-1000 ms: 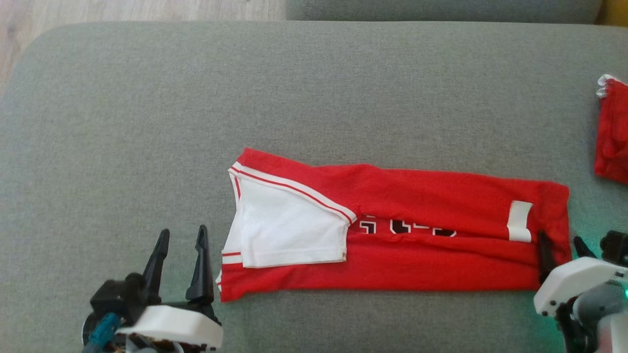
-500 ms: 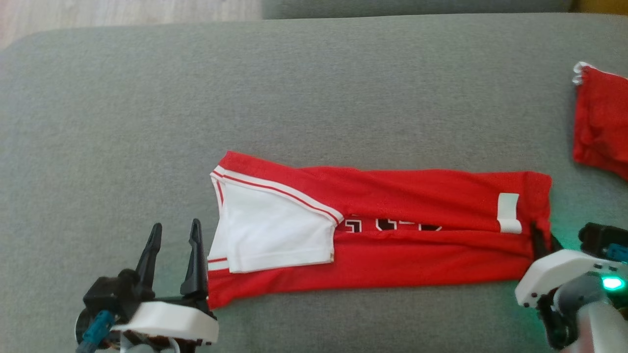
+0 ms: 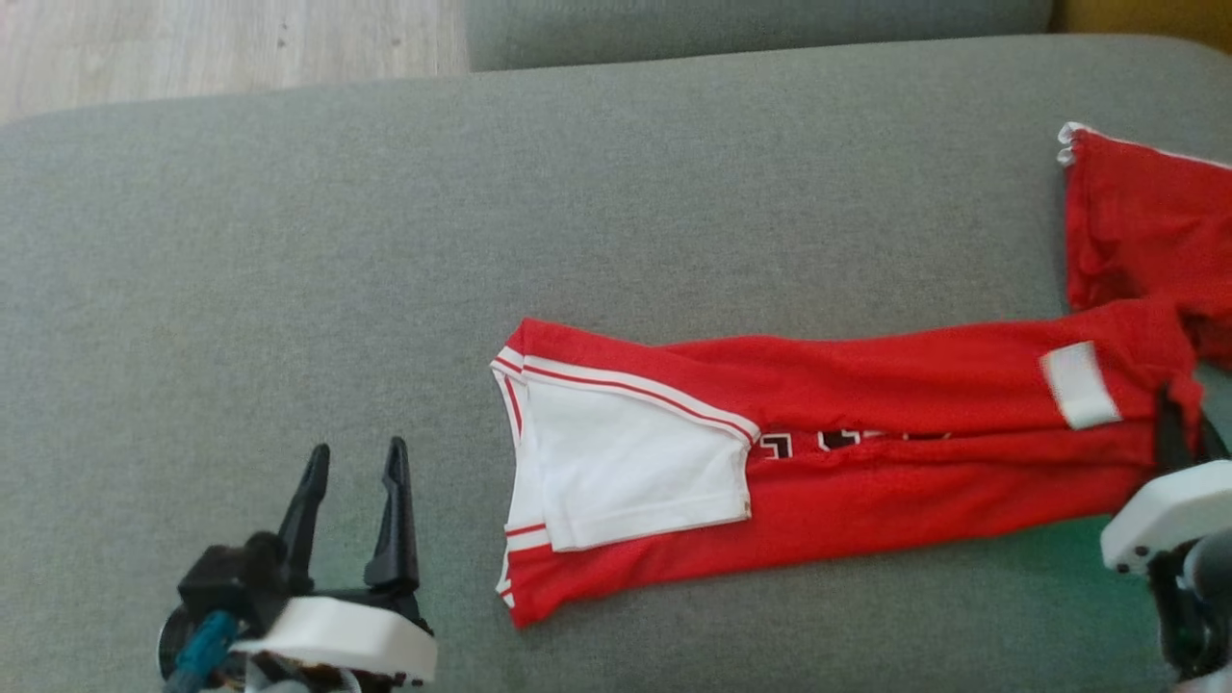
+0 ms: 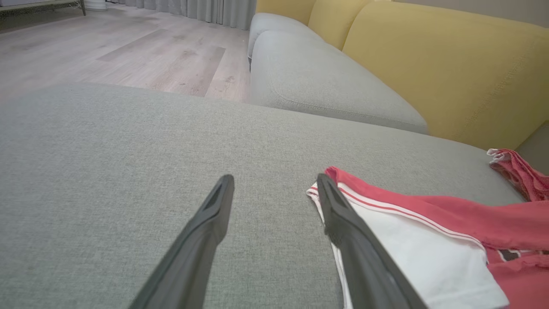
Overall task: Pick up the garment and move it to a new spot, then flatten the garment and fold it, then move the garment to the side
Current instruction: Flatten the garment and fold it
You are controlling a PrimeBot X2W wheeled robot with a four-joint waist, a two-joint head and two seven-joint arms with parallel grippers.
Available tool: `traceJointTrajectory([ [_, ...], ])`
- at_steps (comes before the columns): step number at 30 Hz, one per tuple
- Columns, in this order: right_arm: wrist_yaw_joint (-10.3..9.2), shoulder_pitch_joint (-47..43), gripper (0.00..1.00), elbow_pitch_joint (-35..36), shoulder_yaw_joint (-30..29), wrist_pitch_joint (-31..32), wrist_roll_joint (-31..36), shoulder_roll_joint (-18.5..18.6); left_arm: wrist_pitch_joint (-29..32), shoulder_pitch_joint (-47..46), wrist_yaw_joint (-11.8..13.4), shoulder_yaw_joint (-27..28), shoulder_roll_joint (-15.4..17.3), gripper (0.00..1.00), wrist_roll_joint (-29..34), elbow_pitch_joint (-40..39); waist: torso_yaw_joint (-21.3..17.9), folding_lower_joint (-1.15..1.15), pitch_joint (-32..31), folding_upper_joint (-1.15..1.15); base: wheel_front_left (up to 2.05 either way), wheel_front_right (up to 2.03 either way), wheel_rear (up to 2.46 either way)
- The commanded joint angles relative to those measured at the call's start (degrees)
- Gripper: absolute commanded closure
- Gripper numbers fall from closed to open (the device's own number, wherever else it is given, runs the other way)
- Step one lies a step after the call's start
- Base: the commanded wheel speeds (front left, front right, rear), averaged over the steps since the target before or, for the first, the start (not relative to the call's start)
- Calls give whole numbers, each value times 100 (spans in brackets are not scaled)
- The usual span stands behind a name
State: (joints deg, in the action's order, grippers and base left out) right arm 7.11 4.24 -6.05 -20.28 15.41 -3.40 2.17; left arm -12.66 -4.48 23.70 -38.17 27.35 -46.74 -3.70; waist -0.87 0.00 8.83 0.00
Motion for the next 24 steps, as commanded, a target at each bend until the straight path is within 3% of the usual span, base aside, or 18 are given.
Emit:
traceJointTrajectory([
  [1, 37, -7, 100, 377, 280, 56, -174, 71, -14, -262, 4, 149, 97, 0, 60, -93, 35, 0, -89, 0, 0, 0, 0],
  [11, 37, -255, 100, 887, 2070, 67, -1110, 71, 19, -171, -37, 33, 45, 0, 22, 15, 519, 0, -488, 0, 0, 0, 0],
  [19, 37, 159, 100, 295, 3424, -54, -1572, 71, 81, -146, -45, -35, 65, 0, 21, -28, 1053, 0, -558, 0, 0, 0, 0],
  [24, 37, 547, 100, -209, 3877, -159, -1758, 71, 78, -172, -54, -52, 37, 0, 24, -35, 1325, 0, -482, 0, 0, 0, 0],
])
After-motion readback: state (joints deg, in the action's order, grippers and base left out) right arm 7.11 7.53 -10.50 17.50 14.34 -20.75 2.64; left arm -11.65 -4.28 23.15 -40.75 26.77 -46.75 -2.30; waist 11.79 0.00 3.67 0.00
